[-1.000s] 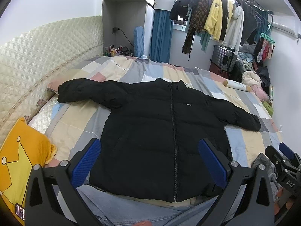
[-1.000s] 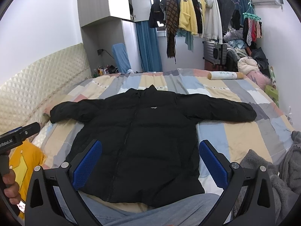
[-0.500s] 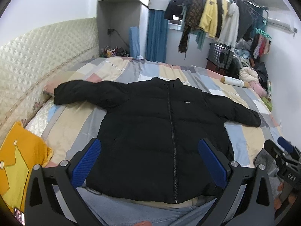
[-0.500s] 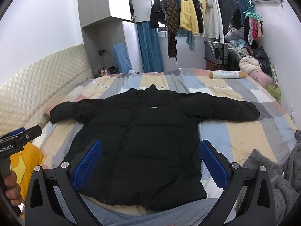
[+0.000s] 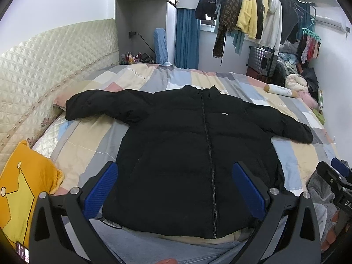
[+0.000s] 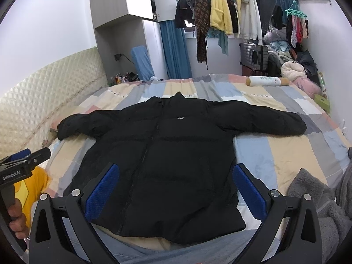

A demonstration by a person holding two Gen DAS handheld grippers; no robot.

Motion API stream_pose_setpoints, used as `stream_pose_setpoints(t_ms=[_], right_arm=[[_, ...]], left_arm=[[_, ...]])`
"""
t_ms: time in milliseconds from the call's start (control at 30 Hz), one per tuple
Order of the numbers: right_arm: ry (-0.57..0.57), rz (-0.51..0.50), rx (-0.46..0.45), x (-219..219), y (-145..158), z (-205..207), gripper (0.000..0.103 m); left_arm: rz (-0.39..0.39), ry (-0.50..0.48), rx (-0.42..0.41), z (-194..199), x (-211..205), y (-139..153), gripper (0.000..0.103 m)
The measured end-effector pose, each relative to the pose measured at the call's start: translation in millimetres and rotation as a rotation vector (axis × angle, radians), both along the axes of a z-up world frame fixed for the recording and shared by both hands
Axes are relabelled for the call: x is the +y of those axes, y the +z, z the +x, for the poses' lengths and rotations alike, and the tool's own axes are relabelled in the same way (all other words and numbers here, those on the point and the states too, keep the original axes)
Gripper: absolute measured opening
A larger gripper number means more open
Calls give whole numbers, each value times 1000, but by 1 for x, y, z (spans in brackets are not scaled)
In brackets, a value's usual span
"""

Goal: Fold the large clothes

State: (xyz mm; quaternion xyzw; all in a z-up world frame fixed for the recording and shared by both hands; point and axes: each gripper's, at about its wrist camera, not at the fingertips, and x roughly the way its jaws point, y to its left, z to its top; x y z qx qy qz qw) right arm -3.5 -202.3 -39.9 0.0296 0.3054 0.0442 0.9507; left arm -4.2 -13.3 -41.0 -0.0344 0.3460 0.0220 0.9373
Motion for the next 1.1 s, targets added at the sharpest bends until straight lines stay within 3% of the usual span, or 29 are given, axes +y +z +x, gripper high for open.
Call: stream_pose_setpoints(t_ms=[300, 733, 1100], right_arm=[[8, -3, 49, 2, -14, 3, 103], [-7, 17, 36, -7, -10, 3, 103], [-26, 29, 17, -17, -6, 13, 103]], left_arm=[[-12, -5, 2, -3, -2, -3, 103], [-17, 1, -8, -7, 1, 1, 103], [-78, -8, -27, 7, 0, 16, 103]])
